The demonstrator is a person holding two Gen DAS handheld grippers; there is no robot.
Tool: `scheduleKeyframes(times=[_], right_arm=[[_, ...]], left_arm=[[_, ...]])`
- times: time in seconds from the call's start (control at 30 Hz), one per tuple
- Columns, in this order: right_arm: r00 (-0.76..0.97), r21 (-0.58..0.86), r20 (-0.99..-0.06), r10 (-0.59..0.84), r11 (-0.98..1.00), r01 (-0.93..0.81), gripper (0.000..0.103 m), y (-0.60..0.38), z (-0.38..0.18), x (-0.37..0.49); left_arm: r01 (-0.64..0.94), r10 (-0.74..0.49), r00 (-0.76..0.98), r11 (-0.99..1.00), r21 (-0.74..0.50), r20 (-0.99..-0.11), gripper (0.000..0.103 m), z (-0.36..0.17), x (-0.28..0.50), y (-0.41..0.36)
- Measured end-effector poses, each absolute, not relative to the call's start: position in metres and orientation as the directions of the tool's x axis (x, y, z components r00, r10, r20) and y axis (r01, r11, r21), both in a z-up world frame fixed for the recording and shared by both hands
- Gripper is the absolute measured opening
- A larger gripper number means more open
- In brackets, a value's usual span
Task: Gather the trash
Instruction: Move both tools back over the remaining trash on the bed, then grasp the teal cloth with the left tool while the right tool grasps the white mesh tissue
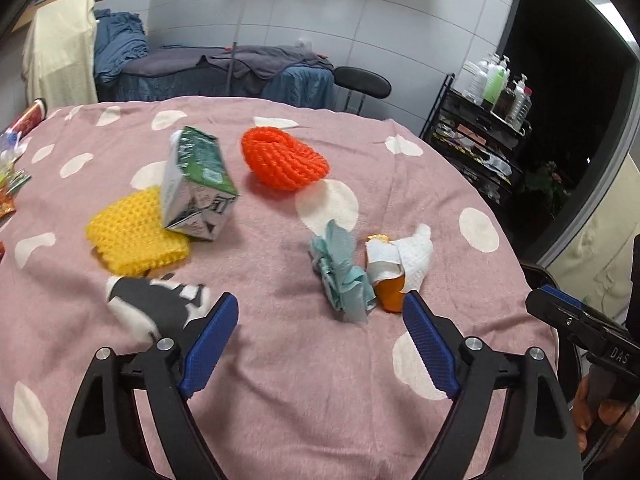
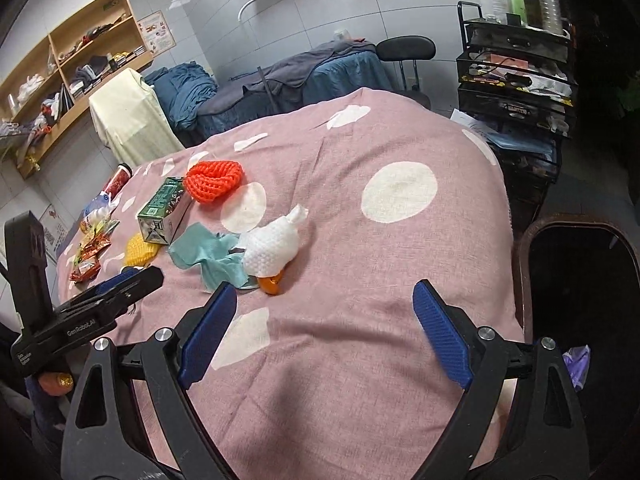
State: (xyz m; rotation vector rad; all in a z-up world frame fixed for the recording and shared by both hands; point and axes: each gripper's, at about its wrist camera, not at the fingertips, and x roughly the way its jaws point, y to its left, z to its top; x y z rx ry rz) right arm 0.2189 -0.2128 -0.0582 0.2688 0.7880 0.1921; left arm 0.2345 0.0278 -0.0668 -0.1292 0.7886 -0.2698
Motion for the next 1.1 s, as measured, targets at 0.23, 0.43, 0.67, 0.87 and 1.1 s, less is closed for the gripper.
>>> scheduleKeyframes(times=[0.23,0.43,0.67,0.87,1.1], right_arm=[[0.676,0.313,-0.679,0.287,0.946,-0.087,0.089,-0.208,-0.057,0.234],[0.639,0.327,-0.695,0.329,0.936,-0.126,0.089,-0.192,-0.061,0.255],[0.574,0.302,-0.742,0.346,0.937,-0.175,0.089,-0.166,-0.071,0.282],[0.517,0.273,-0.787,0.338,0.941,-0.199,0.085,-0.15,-0.082,0.311],[0.423,0.309,-0.832,0.359,0.933,-0.185,0.058,-0.142,-0.102,0.34]], left_arm=[[0.199,-0.284,0.551,0.958,-0.207,-0.785,0.06,-0.087,0.275,0.012],[0.236,-0.369,0.466,0.928,-0.289,-0.804,0.021,-0.1,0.286,0.013],[0.233,-0.345,0.582,0.938,-0.256,-0.736,0.015,-0.082,0.26,0.021],[0.176,-0.294,0.65,0.955,-0.238,-0.701,0.015,-0.072,0.241,0.036],[0.15,-0.307,0.655,0.949,-0.279,-0.69,0.015,-0.076,0.232,0.044]])
